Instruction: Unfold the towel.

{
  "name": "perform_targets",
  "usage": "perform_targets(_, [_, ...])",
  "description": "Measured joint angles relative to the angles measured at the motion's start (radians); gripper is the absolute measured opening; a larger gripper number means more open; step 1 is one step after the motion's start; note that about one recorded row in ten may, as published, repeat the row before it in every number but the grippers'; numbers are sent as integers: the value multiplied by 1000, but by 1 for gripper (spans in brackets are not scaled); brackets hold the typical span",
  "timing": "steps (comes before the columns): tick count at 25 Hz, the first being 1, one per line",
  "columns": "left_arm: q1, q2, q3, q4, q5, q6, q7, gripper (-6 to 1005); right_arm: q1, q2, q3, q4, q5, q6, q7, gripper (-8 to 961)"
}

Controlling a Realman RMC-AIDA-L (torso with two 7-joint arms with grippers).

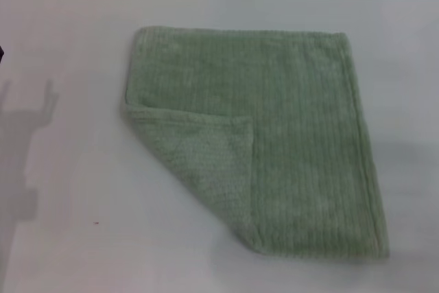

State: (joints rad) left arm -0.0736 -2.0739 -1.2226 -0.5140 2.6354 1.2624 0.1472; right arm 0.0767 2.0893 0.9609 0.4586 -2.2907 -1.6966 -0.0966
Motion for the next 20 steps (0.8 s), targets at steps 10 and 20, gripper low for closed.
perform_targets(10, [-2,0,0,-1,0,0,0,795,-3,0,-1,3,1,-2,0,795])
perform_targets(20, [-8,-2,5,1,0,-2,-1,795,17,-2,-27,20,1,-33,0,786])
